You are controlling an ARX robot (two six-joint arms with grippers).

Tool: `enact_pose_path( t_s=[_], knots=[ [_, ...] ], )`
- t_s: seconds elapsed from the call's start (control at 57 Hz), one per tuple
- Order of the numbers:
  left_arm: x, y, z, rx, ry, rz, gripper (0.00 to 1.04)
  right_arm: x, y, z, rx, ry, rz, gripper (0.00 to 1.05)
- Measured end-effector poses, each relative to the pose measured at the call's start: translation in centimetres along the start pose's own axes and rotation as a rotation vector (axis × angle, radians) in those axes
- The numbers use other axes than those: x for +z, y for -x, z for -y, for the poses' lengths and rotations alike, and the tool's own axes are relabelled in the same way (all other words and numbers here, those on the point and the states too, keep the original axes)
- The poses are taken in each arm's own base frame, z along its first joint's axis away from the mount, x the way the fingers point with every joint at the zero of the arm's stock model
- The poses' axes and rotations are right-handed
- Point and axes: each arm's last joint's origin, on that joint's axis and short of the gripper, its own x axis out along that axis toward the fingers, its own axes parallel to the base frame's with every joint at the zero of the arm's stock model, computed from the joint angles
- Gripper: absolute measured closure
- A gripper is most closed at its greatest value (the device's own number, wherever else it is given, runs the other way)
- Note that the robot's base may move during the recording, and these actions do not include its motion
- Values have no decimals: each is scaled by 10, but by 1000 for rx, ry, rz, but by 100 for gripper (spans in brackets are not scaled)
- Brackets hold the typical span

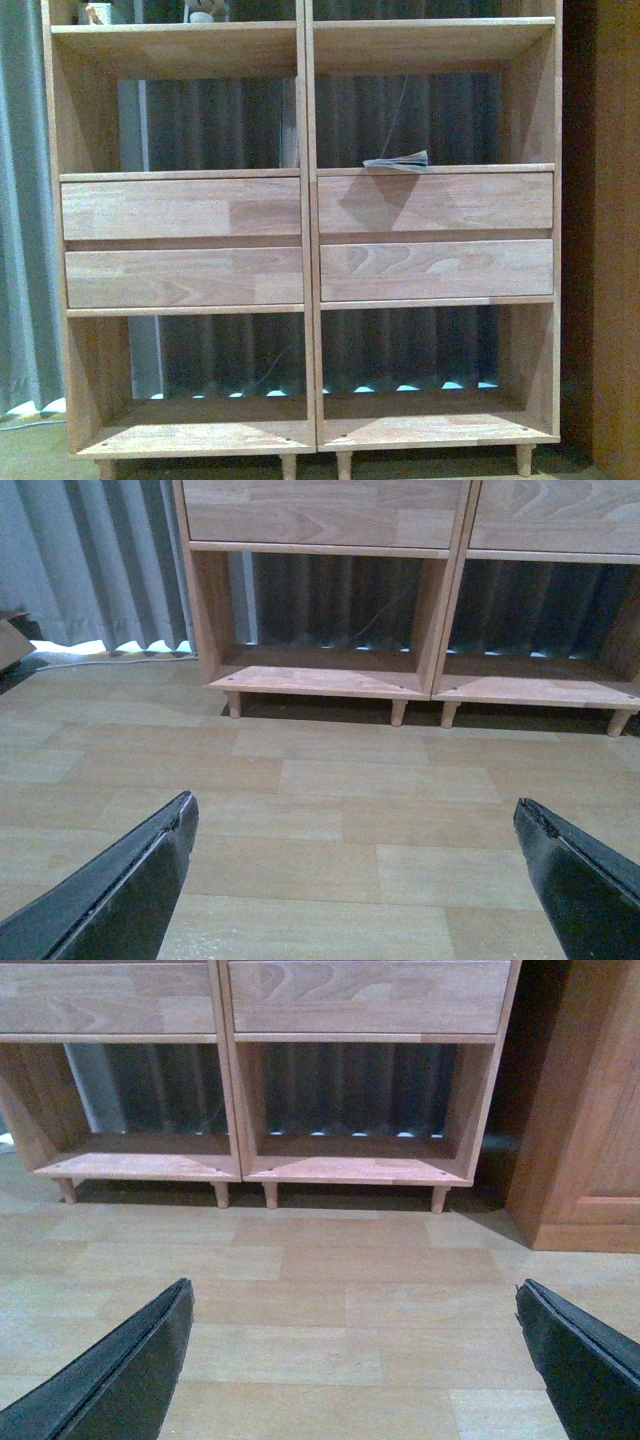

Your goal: Organize books on shelf

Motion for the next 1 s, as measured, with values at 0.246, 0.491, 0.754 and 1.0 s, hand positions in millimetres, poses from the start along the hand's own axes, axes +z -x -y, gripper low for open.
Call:
enact_pose_path(
  t_s=[0.246, 0.491, 0.754, 1.0],
  knots=[
    [0, 0, 0, 0, 0, 0, 7, 0, 0, 0, 0, 0, 0, 7],
    [0, 0, 0, 0, 0, 0, 7, 0, 0, 0, 0, 0, 0, 7],
    [0, 0, 0, 0, 0, 0, 7, 0, 0, 0, 0, 0, 0, 7],
    [0, 0, 0, 0, 0, 0, 7, 0, 0, 0, 0, 0, 0, 7]
  ],
)
